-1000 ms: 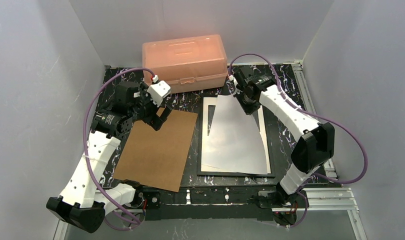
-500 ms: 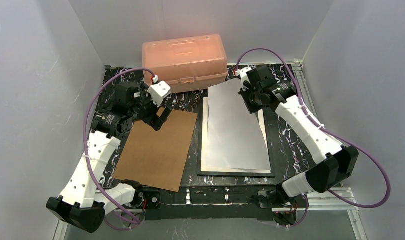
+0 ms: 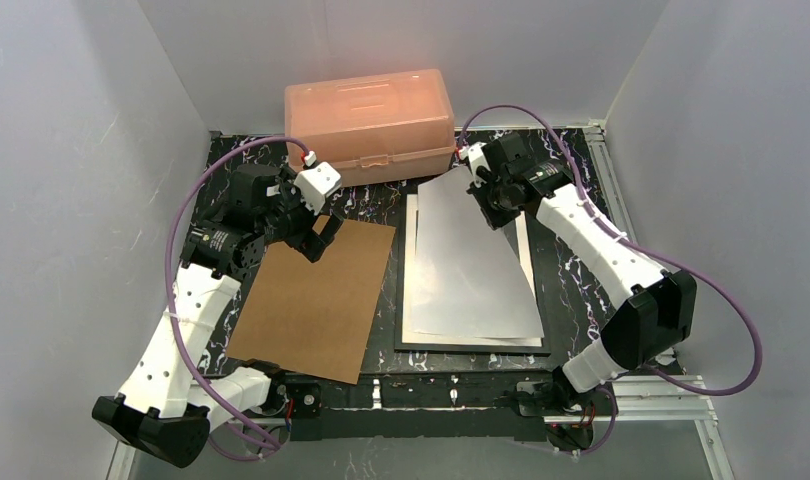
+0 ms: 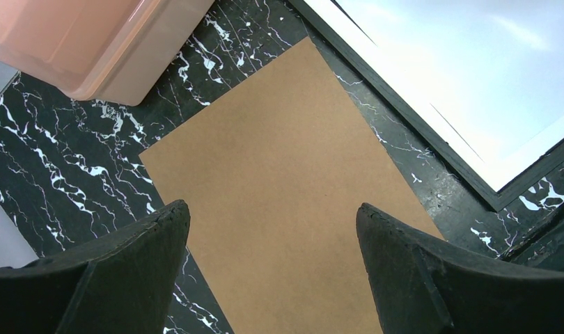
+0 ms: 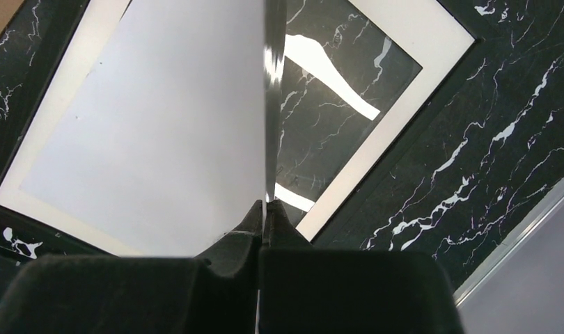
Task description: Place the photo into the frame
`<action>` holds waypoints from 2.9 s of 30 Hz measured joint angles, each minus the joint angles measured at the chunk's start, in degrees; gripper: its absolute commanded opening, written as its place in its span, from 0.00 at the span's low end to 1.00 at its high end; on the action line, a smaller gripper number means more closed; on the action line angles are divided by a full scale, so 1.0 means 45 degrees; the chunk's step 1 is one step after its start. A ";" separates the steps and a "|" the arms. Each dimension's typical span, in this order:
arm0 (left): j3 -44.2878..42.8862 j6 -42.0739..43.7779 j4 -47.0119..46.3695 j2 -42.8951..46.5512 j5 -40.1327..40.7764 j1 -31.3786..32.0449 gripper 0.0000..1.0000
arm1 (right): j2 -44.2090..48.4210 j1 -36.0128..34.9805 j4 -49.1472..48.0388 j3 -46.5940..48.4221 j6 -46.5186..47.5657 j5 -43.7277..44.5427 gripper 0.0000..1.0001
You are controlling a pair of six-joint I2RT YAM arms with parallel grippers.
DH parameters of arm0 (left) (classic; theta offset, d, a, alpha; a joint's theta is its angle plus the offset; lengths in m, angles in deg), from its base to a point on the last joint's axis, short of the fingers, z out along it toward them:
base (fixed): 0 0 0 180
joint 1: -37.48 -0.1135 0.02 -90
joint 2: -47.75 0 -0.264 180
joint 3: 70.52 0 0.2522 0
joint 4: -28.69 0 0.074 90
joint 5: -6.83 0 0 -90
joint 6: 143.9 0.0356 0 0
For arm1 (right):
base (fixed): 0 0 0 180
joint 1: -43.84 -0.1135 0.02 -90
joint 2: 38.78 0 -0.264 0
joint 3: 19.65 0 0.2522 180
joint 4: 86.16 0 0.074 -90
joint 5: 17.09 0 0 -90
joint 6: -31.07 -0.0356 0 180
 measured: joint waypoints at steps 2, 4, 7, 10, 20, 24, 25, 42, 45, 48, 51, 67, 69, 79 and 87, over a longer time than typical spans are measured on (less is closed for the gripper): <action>0.0000 0.0005 0.0000 0.0000 0.0005 0.0000 0.87 | -0.0015 0.0015 -0.0053 0.0005 0.0097 -0.0102 0.01; 0.0000 0.0005 0.0000 0.0000 0.0015 0.0000 0.87 | 0.0049 0.0092 -0.0092 0.0053 0.0238 -0.0282 0.01; 0.0005 0.0005 0.0000 0.0000 0.0010 0.0000 0.87 | 0.0335 0.0233 -0.0151 0.0087 0.0384 -0.0534 0.01; 0.0005 0.0000 -0.0005 0.0000 0.0005 0.0000 0.87 | 0.0933 0.0350 -0.0165 0.0083 0.0437 -0.0772 0.01; 0.0005 -0.0005 0.0024 -0.0015 -0.0005 0.0000 0.86 | 0.3225 0.0491 -0.0913 -0.0928 0.0656 -0.2336 0.01; 0.0005 -0.0005 0.0053 -0.0015 -0.0005 0.0000 0.86 | 0.3177 0.0622 -0.0918 -0.1083 0.0661 -0.2856 0.01; 0.0000 0.0000 0.0053 -0.0015 -0.0005 0.0000 0.86 | 0.3177 0.0661 -0.0928 -0.1083 0.0661 -0.2953 0.01; -0.0170 -0.0005 0.0141 -0.0019 -0.0019 0.0000 0.86 | 0.3317 0.0797 -0.1549 -0.1078 -0.0068 -0.4804 0.01; -0.0170 -0.0005 0.0141 -0.0039 -0.0049 0.0000 0.86 | 0.2832 0.0840 -0.1316 -0.1083 -0.0078 -0.4444 0.01; -0.0170 -0.0005 0.0141 -0.0044 -0.0087 0.0000 0.86 | 0.2599 0.0874 -0.0991 -0.1098 -0.0102 -0.3774 0.01; -0.0170 -0.0010 0.0141 -0.0044 -0.0117 0.0000 0.86 | 0.2603 0.0913 -0.0743 -0.1098 -0.0102 -0.3240 0.01; -0.0170 -0.0053 0.0136 -0.0044 -0.0165 0.0000 0.85 | 0.2560 0.0942 -0.1598 -0.2681 0.0029 -0.1875 0.01; -0.0170 -0.0053 0.0136 -0.0044 -0.0160 0.0000 0.85 | 0.2565 0.0942 -0.1977 -0.2909 0.0039 -0.1860 0.01; -0.0170 -0.0049 0.0136 -0.0039 -0.0160 0.0000 0.85 | 0.3356 0.0991 -0.3599 -0.4167 0.0185 -0.2642 0.01; -0.0170 -0.0053 0.0141 -0.0044 -0.0165 0.0000 0.85 | 0.4454 0.1015 -0.3725 -0.4668 0.0262 -0.2987 0.01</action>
